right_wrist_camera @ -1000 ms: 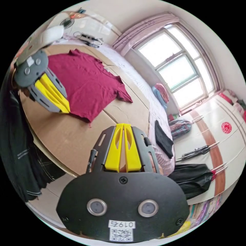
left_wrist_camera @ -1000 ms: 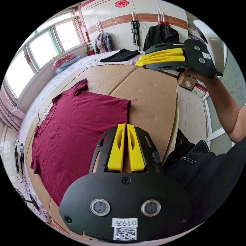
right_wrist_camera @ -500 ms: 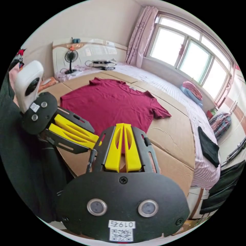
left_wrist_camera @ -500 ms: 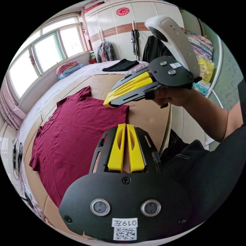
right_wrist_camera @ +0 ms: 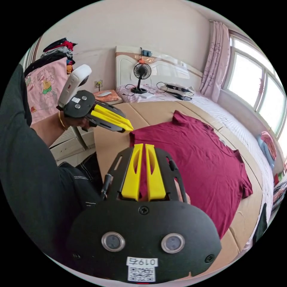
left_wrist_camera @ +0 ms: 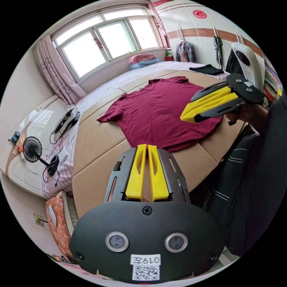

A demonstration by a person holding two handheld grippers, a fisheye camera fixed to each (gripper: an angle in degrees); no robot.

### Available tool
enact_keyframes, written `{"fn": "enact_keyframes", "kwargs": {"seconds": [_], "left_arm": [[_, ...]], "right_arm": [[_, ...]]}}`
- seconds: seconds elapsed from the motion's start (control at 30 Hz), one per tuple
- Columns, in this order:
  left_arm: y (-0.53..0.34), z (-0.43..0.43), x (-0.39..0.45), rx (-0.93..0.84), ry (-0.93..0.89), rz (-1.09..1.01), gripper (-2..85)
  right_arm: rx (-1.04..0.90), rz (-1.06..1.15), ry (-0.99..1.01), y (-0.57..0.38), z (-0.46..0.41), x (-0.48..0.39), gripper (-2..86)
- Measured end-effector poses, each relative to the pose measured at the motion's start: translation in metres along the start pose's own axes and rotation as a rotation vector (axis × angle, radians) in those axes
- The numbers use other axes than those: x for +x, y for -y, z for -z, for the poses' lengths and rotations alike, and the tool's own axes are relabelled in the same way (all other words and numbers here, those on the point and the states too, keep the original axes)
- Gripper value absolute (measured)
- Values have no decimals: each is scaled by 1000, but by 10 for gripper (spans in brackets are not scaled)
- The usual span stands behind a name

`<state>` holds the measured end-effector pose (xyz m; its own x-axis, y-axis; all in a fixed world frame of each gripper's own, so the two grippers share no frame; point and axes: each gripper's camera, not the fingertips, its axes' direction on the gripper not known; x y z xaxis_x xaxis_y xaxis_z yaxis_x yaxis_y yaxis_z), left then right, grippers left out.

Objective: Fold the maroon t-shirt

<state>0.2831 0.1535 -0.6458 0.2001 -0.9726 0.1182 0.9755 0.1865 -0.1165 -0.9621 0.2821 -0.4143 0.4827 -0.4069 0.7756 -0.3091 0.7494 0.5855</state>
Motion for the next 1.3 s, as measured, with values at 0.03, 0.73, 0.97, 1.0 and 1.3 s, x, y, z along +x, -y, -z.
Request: {"fn": "enact_keyframes", "kwargs": {"seconds": [0.03, 0.73, 0.97, 1.0, 1.3], "left_arm": [[-2, -1, 2, -3, 24, -8, 9], [-45, -24, -4, -93, 151, -120, 5], [-61, -31, -7, -113, 160, -117, 5], [-62, -32, -8, -114, 163, -115, 5], [-75, -37, -15, -112, 163, -110, 5]], "right_arm": [[-25, 14, 9, 5, -9, -6, 52], [-217, 62, -60, 57, -91, -61, 64], [-216, 42, -29, 73, -106, -68, 41], [-216, 41, -30, 75, -107, -69, 38], [-214, 70, -67, 96, -122, -88, 33]]}}
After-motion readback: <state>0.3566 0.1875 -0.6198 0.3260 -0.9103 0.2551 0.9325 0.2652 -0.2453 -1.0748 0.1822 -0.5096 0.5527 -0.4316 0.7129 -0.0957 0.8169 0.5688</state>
